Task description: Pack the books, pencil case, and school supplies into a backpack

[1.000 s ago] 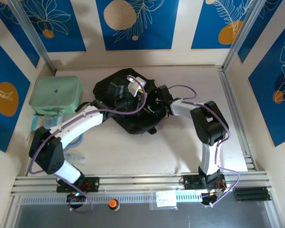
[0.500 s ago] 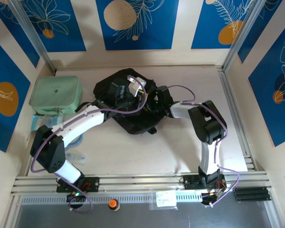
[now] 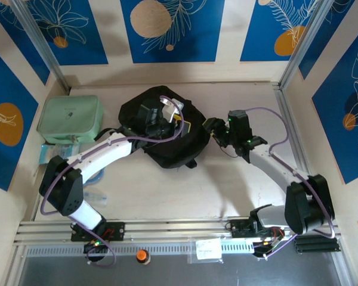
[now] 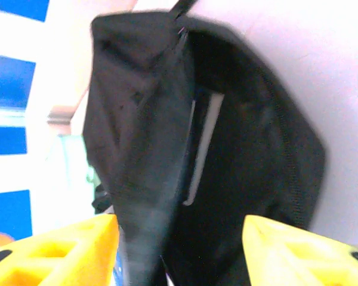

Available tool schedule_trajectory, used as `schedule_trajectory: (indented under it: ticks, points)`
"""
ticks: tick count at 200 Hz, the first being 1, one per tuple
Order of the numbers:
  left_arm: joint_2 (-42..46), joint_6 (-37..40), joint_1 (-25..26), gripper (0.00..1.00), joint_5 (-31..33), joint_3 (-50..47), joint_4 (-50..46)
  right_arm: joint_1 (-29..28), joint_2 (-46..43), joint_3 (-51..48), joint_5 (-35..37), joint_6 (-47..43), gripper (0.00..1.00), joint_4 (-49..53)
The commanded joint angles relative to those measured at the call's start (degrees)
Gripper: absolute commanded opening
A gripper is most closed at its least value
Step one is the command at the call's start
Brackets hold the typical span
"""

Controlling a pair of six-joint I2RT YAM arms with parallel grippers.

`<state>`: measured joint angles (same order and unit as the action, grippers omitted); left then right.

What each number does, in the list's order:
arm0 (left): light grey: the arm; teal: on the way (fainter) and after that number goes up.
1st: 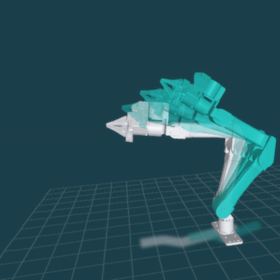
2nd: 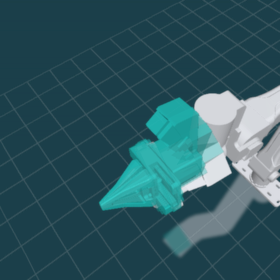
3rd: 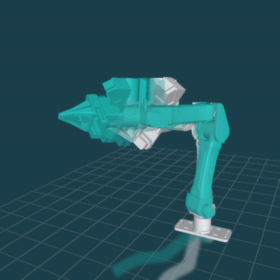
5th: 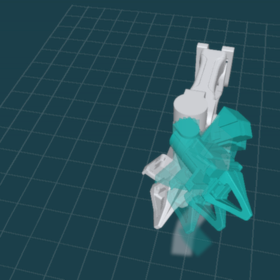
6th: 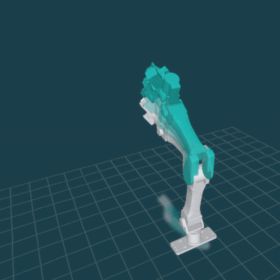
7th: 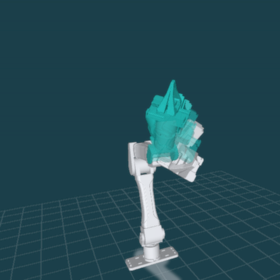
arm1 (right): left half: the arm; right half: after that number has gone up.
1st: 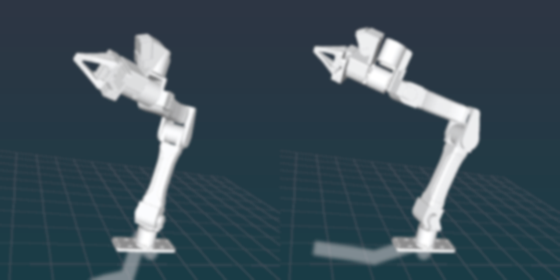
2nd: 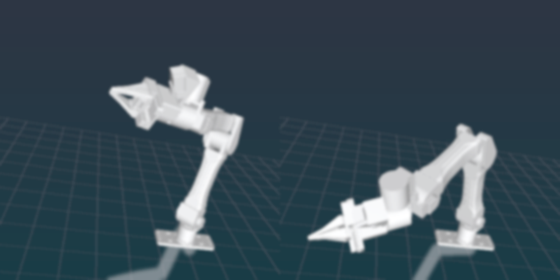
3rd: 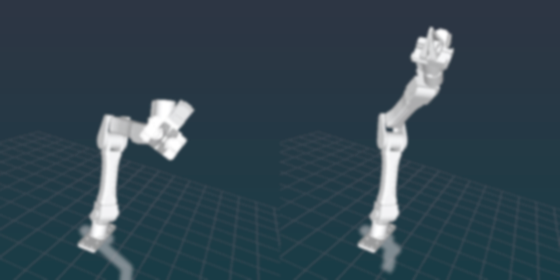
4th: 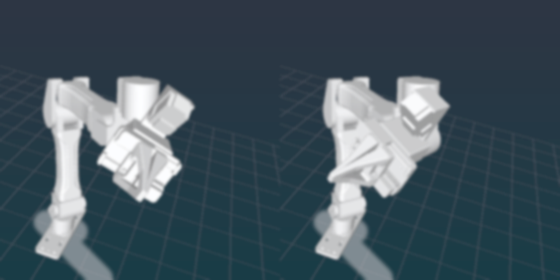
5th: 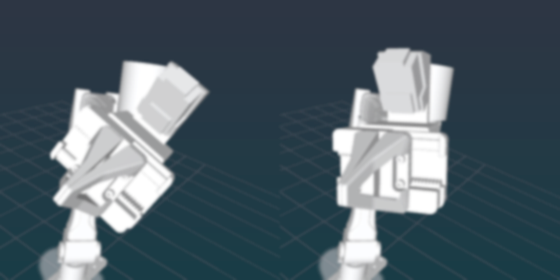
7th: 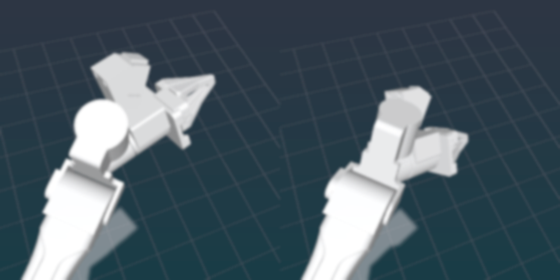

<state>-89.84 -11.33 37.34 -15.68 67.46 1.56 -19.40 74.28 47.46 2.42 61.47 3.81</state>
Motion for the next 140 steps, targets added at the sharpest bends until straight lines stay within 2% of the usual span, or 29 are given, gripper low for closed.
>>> schedule_trajectory:
  ticks: [1, 25, 67, 84, 106, 140]
  points:
    - [1.5, -3.2, -1.4, 0.68, 0.5, -3.1, 1.3, 0.9, -3.0, 1.1, 8.0, -5.4, 0.6, 11.7]
    - [5.0, -7.0, -3.9, 0.77, 5.4, -6.6, -0.4, 1.2, -4.7, 1.7, 8.7, -8.0, 0.65, 13.2]
    - [9.9, -20.4, -11.9, 0.78, 15.7, -15.2, -6.0, 0.5, -4.3, 1.1, 7.7, -8.5, 0.67, 13.8]
    - [10.4, -26.7, -15.7, 0.71, 16.8, -18.5, -7.3, 0.2, -3.8, 0.9, 7.3, -8.0, 0.67, 13.9]
    - [9.1, -33.8, -20.4, 0.57, 14.0, -21.8, -5.3, -0.3, -2.9, 1.0, 6.8, -7.3, 0.67, 13.9]
    - [3.1, -36.9, -24.1, 0.46, 11.7, -19.6, -3.3, -0.9, -1.8, 0.4, 5.6, -5.9, 0.67, 13.2]
